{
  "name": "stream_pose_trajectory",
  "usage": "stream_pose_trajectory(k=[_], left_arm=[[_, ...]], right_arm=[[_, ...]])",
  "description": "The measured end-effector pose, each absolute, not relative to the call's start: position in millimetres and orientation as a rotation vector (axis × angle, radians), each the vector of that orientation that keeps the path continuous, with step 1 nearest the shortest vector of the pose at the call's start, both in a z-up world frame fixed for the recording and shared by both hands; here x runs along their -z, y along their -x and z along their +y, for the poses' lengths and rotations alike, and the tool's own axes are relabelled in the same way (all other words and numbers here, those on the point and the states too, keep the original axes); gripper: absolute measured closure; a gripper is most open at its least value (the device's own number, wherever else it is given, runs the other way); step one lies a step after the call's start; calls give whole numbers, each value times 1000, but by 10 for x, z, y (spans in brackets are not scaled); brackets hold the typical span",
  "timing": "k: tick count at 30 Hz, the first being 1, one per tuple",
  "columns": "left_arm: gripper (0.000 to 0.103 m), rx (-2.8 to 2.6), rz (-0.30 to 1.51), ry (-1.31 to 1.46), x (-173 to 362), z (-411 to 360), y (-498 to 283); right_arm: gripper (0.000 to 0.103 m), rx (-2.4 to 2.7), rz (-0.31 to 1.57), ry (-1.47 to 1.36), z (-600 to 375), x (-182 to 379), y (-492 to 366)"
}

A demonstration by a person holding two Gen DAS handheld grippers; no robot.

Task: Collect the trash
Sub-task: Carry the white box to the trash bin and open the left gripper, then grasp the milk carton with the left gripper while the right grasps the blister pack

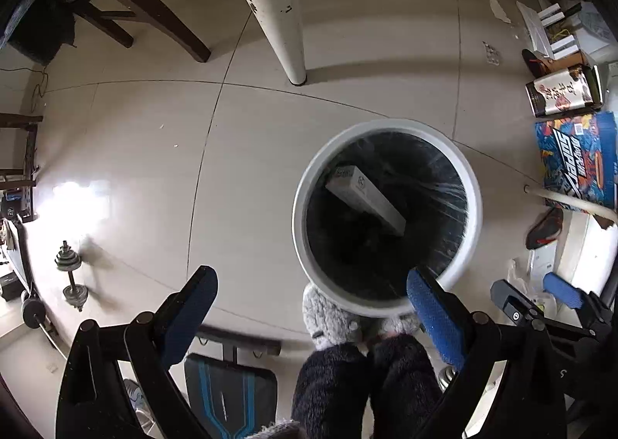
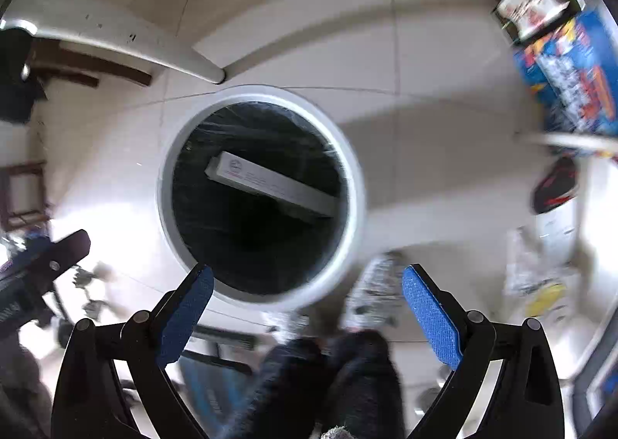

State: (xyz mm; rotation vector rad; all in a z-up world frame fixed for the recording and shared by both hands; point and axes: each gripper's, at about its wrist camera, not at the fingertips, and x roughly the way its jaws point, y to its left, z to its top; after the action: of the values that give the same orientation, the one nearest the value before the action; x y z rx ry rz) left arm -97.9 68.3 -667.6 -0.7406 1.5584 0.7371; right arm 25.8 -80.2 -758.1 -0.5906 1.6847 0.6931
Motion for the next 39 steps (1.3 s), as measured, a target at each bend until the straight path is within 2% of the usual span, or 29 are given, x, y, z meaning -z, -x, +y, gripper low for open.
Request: stream_pose_trajectory(k=[8,21,26,33,34,39], left_arm=[[3,-729,1573,720,6028,480,976],[3,-662,1543,639,4484,258,1112],[3,-680,1483,607,3832,273,1077],[3,-717,1356,482,3167,480,428],[0,-718,1349,455,3127,502,319],[0,-721,1301,359,2919,708,-518]], right_arm=[[4,-655,1631,631,-919,6798,-202],[4,-652,1568,567,-1125,4922,-115],[4,-633,1598,479,-1232,4260,-105],[4,-572,1577,257,-1301,3313,-728],[4,-559,1569,237,-1301,3230,-855],[4,-476,1529,133,-1278,2971,-1833]])
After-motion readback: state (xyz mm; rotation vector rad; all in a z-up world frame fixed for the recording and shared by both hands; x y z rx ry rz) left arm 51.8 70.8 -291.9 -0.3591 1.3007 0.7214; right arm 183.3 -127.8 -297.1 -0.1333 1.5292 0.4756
